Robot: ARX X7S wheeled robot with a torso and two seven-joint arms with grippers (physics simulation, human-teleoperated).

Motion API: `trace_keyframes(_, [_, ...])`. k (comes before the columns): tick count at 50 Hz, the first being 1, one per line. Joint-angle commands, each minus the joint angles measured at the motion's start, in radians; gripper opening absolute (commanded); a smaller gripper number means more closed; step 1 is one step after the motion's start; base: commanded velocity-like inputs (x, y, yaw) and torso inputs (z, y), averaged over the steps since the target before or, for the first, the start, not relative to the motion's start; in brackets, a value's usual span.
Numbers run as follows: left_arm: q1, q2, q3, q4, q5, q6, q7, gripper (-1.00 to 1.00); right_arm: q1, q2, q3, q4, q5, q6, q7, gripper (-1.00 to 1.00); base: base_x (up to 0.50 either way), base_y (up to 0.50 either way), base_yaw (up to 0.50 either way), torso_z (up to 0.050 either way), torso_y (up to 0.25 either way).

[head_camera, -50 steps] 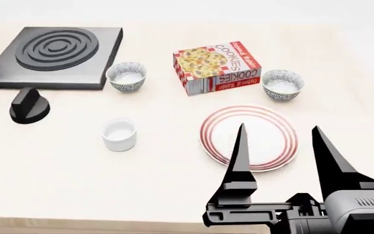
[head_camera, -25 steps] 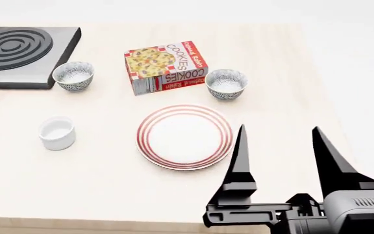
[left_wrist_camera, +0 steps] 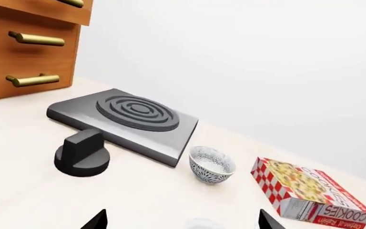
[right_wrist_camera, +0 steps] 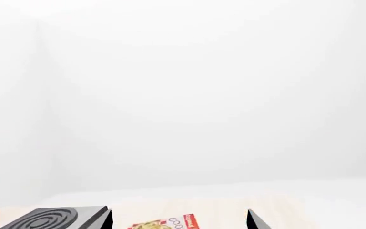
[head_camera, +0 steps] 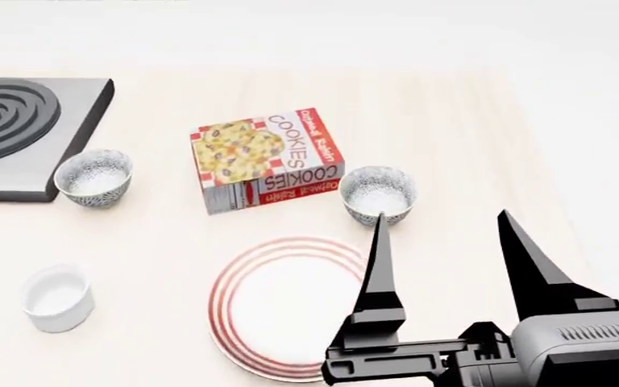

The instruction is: Pick the akita bowl next to the plate and place it on the plate.

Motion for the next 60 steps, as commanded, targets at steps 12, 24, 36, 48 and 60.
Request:
trace_keyframes(12, [0.003,-0.006,0.005,0.009,-0.011,-0.002,-0.013,1.0,-0.002,0.017,-0.01,0.002,0.011,-0.009,0.013,1.0,0.5,0.0,0.0,0.0,0.0])
trace_keyframes(24, [0.003,-0.008,0.006,0.004,-0.018,0.0,-0.016,1.0,-0.004,0.024,-0.014,0.005,0.014,-0.017,0.02,1.0,0.5,0.0,0.0,0.0,0.001])
trace_keyframes(36, [0.003,-0.011,0.009,-0.003,-0.022,0.005,-0.017,1.0,-0.004,0.031,-0.021,0.006,0.018,-0.018,0.028,1.0,0.5,0.0,0.0,0.0,0.001])
trace_keyframes(48, [0.005,-0.015,0.01,0.004,-0.027,0.005,-0.025,1.0,0.012,0.034,-0.029,0.07,0.022,0.044,0.066,1.0,0.28,0.0,0.0,0.0,0.0])
trace_keyframes(60, [0.008,-0.018,0.013,0.011,-0.032,0.002,-0.033,1.0,0.217,0.077,-0.062,0.145,0.059,0.326,0.156,1.0,0.0,0.0,0.0,0.0,0.0])
